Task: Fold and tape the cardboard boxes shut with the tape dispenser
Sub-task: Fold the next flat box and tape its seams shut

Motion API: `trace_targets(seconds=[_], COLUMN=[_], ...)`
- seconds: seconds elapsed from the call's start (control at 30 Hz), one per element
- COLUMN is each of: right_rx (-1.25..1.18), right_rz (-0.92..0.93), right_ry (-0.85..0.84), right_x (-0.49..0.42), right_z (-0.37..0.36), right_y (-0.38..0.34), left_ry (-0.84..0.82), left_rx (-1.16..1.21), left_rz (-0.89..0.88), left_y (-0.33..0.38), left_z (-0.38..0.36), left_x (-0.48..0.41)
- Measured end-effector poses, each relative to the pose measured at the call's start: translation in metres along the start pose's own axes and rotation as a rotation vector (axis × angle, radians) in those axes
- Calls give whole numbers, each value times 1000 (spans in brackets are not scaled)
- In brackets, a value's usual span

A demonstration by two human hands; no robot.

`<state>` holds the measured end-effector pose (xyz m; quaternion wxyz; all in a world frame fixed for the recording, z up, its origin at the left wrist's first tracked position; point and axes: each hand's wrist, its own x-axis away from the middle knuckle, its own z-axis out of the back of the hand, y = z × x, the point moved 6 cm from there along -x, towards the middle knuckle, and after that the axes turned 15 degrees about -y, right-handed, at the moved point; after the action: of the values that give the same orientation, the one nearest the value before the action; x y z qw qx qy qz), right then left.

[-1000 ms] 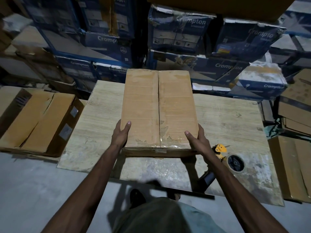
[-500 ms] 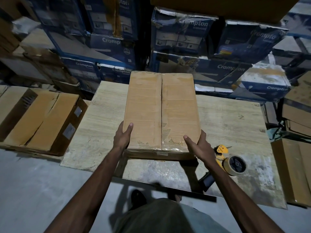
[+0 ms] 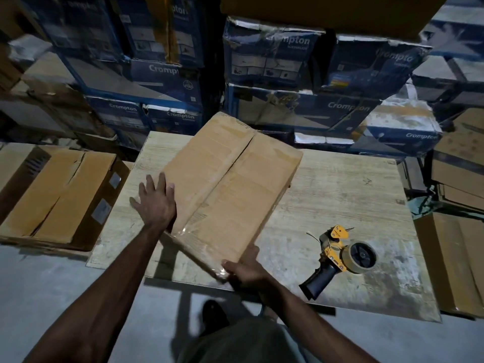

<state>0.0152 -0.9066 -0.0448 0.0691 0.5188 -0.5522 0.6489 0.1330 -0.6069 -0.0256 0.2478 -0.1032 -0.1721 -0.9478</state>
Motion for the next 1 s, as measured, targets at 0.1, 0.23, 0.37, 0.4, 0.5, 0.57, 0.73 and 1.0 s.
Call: trace_targets(seconds=[0.1,0.23,0.37,0.4,0.5,0.57,0.73,1.0], right_rx=[164,665,919,1013,1209,1197,1119,1147], right_rz=[43,244,423,363,171,159,177,241], right_ry=[68,542,617,589,475,444,442,514], right_x=[14,26,-9,-23,-59,-71,-74,-66], right_z=[16,96,176,195,241,256,254,251], right_y=[-29,-100,-164,-175,-184,-186,-188,-173], left_ry=[-86,-181,-205,-203,-214,-220,-194,-207], left_rx=[-67,-98,-149,-155,-238,-284,-272,-265], left_rz=[-124,-321,-406,-407,-392,-379,-387,-405], left_y=[22,78,119,123,127,124,123,126], left_z=[-18,-47,-71,-75,-82,-86,-86,-86], left_x=[22,76,122,129,139,140,143,142])
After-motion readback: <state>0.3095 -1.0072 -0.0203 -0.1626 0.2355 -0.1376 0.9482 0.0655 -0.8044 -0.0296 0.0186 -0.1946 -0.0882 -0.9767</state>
